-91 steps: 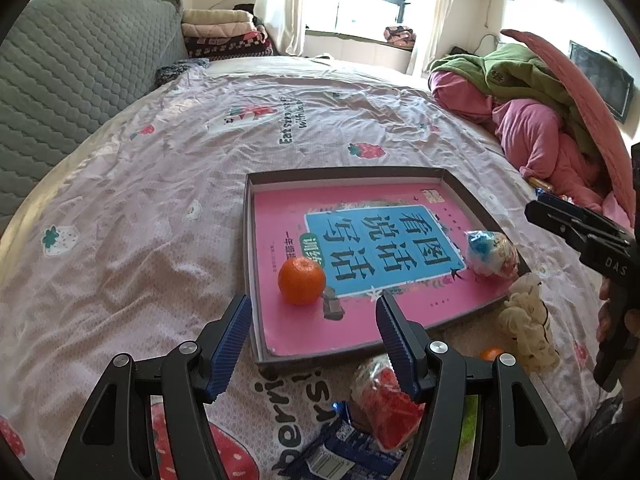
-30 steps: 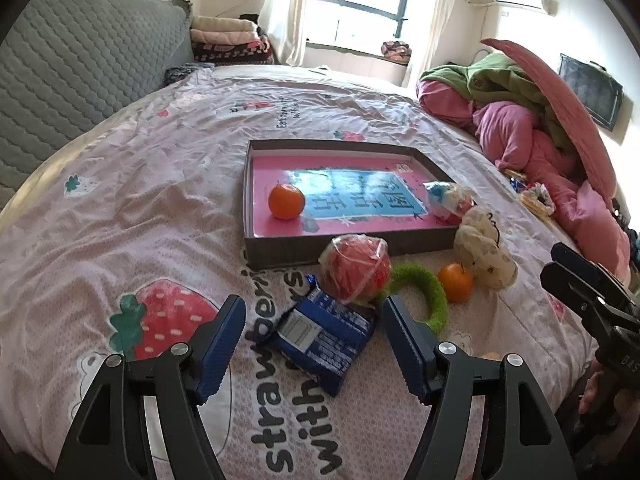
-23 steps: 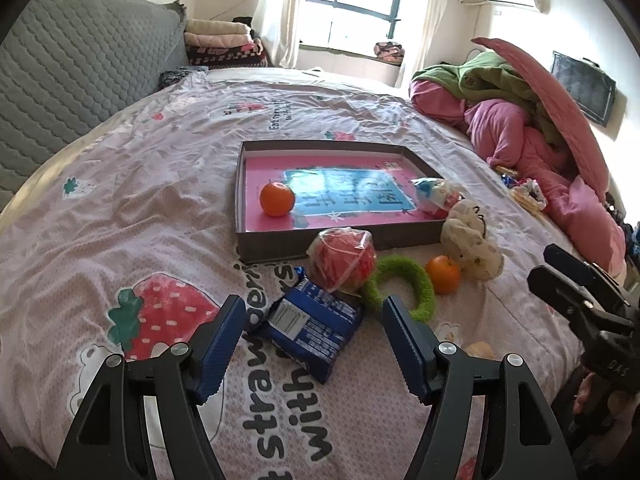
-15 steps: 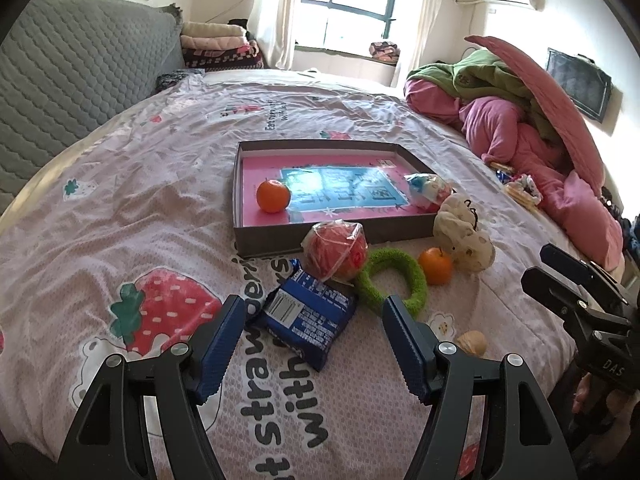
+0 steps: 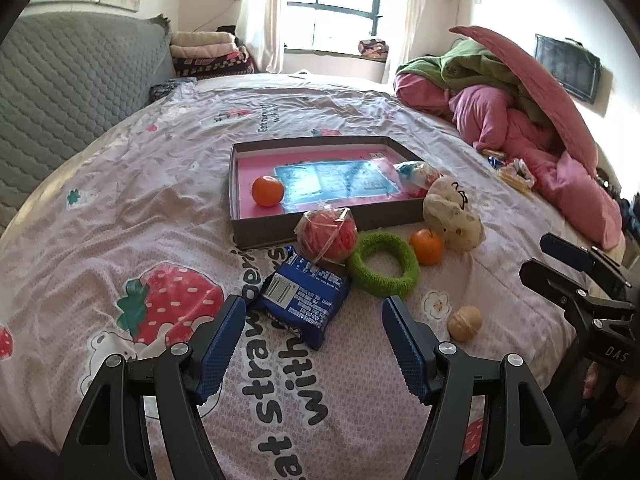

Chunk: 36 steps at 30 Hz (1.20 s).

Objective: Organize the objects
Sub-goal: 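Move left tool toward the blue biscuit pack while right tool approaches the beige ball, then position left tool fingers around the biscuit pack while right tool straddles the beige ball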

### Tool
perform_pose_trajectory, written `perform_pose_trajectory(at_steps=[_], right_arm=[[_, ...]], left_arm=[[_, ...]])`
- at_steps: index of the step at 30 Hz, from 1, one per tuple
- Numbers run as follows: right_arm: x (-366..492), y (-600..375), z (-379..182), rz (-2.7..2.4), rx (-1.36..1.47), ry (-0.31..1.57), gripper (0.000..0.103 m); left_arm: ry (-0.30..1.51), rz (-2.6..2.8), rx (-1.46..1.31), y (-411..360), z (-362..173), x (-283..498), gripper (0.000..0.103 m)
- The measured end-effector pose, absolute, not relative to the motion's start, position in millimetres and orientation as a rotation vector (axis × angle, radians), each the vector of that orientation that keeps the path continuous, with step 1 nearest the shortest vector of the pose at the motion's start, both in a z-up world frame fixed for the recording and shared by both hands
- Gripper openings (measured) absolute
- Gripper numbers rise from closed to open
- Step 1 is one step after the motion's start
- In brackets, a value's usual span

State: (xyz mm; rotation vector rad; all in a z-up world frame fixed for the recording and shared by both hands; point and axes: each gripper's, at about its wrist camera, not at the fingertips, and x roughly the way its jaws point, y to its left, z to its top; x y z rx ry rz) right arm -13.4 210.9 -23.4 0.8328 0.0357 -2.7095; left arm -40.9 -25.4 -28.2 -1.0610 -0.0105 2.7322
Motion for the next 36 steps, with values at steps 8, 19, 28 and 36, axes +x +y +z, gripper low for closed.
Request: perform_pose_trajectory(at_steps=[8, 19, 28, 36], right_arm=[[-15, 206, -35, -2.682, 0.876, 0.055, 0.073], [-14, 197, -51, -2.630, 0.919, 0.088, 0.073], [-14, 186, -64, -2.582, 0.962, 0.142, 0.073], [-17, 187, -74, -2.571, 0.998, 0.132, 0.073]], left_arm=[[-0.028, 2.706, -1.100, -28, -40, -48, 0.073], [-0.020, 2.680, -1.160, -30, -56, -58, 0.073], [0.019, 2.659, -1.151, -28, -62, -60, 0.073], [0.031, 2.661, -1.154, -27, -67, -64, 0.073]])
